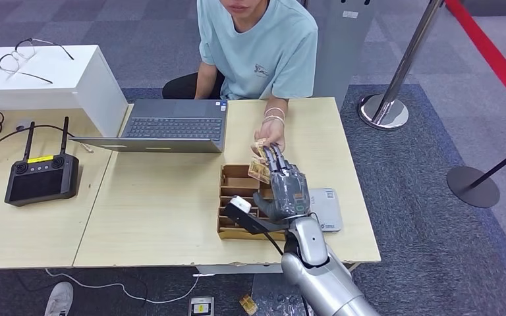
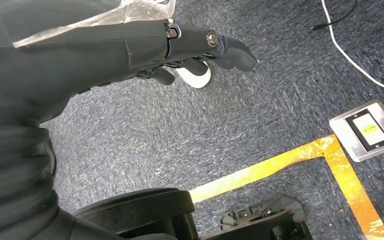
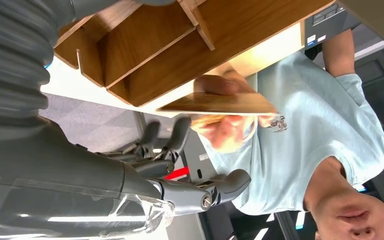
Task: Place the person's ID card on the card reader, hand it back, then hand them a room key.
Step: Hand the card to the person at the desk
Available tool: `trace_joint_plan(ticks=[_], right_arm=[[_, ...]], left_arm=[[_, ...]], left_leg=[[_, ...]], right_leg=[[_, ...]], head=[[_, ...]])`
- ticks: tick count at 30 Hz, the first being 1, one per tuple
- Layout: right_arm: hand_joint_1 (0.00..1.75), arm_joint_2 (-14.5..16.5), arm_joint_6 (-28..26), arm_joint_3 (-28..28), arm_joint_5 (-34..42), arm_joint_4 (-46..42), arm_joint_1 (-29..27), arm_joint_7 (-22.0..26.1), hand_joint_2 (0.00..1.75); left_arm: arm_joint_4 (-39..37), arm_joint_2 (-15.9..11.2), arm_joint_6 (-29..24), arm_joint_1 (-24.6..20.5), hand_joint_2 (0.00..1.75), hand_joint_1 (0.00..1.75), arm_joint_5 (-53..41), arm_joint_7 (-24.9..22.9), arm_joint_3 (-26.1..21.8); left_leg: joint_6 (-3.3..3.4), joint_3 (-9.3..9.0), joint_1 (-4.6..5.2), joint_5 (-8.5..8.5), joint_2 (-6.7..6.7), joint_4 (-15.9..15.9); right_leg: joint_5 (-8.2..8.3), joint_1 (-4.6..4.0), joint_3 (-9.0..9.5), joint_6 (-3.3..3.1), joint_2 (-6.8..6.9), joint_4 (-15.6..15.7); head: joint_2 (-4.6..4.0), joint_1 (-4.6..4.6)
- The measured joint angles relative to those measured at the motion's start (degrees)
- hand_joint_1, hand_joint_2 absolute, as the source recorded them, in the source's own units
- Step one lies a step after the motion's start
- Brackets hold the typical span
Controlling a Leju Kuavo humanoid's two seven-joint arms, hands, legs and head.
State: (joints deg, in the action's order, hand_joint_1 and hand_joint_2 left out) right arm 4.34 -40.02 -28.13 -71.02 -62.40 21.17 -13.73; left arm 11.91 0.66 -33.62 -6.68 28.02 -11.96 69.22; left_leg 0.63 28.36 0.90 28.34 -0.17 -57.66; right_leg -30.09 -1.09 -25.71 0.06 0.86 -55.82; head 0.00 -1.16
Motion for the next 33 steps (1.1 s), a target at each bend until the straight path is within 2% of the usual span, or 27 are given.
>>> trace_joint_plan(ticks=[10, 22, 33], right_arm=[[0.0, -0.2, 0.0, 0.1, 0.4, -0.7, -0.3, 0.5, 1.75], [0.0, -0.7, -0.1, 1.8, 1.2, -9.1, -2.0, 1.7, 1.75], [0.0, -1.1, -0.1, 2.1, 1.2, -11.9, -2.4, 1.7, 1.75]], left_arm=[[0.0, 0.0, 0.0, 0.0, 1.75, 0.0, 0.1, 0.0, 0.0], [0.0, 0.0, 0.0, 0.2, 1.75, 0.0, 0.4, 0.0, 0.0], [0.0, 0.0, 0.0, 0.2, 1.75, 0.0, 0.4, 0.0, 0.0]], left_leg=[[-0.01, 0.0, -0.03, -0.01, 0.0, 0.0], [-0.01, 0.01, -0.02, -0.01, 0.01, 0.0], [-0.01, 0.01, -0.02, -0.01, 0.01, 0.0]], right_leg=[[0.0, -0.03, 0.0, -0.01, 0.0, 0.0], [0.0, -0.02, -0.02, 0.0, -0.01, 0.0], [0.0, -0.02, -0.02, 0.0, -0.01, 0.0]], head=[[0.0, 0.0], [0.0, 0.0], [0.0, 0.01]])
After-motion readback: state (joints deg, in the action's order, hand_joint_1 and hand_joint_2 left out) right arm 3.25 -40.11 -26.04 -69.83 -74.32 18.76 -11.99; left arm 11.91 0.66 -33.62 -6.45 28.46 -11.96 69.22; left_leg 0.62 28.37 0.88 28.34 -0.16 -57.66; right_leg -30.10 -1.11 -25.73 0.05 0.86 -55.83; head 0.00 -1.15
